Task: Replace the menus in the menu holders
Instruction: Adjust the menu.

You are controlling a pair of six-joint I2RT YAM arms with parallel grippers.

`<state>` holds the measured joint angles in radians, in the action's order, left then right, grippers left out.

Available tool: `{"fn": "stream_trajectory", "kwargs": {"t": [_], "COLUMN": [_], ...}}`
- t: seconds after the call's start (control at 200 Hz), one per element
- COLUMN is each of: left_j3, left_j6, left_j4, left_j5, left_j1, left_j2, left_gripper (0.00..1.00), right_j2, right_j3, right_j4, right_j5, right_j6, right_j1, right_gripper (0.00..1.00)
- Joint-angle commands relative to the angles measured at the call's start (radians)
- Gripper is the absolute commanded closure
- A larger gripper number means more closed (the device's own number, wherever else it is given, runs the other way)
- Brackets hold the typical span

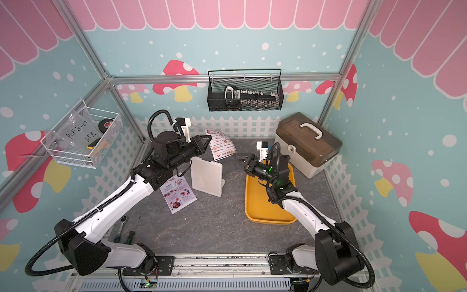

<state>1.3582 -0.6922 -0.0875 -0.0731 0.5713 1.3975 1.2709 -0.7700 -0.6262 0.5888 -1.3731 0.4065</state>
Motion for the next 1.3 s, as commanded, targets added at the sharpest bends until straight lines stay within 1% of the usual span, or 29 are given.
{"fn": "stream_trajectory", "kwargs": {"t": [0.0, 0.085, 0.19, 0.485, 0.595, 0.885, 1.101, 1.296], "left_j3": [0.025, 0.026, 0.027, 0.018, 0.015, -0.008, -0.037, -0.047], "left_j6": [-0.044, -0.058, -0.072, -0.104, -0.111, -0.128, -0.135, -0.143], "left_j4": [0.088, 0.105, 0.119, 0.136, 0.137, 0.144, 0.155, 0.163], "left_j5": [0.079, 0.096, 0.103, 0.114, 0.111, 0.112, 0.132, 0.136], "left_j1": [0.026, 0.038, 0.046, 0.050, 0.053, 0.062, 0.061, 0.062], "left_j2": [0.032, 0.044, 0.050, 0.055, 0.057, 0.059, 0.046, 0.051], "left_gripper": [1.00, 1.00, 1.00, 1.00, 1.00, 1.00, 1.00, 1.00], "right_j2": [-0.040, -0.060, -0.044, 0.069, 0.080, 0.151, 0.157, 0.147], "right_j3": [0.026, 0.029, 0.017, -0.031, -0.037, -0.092, -0.094, -0.094], "right_j4": [-0.010, -0.001, -0.022, -0.136, -0.157, -0.248, -0.265, -0.250], "right_j5": [-0.210, -0.280, -0.304, -0.284, -0.311, -0.311, -0.338, -0.348], "right_j6": [-0.110, -0.119, -0.126, -0.204, -0.208, -0.271, -0.293, -0.295], "right_j1": [0.047, 0.062, 0.064, 0.070, 0.075, 0.081, 0.081, 0.081], "right_gripper": [0.23, 0.23, 0.23, 0.27, 0.28, 0.36, 0.47, 0.62]}}
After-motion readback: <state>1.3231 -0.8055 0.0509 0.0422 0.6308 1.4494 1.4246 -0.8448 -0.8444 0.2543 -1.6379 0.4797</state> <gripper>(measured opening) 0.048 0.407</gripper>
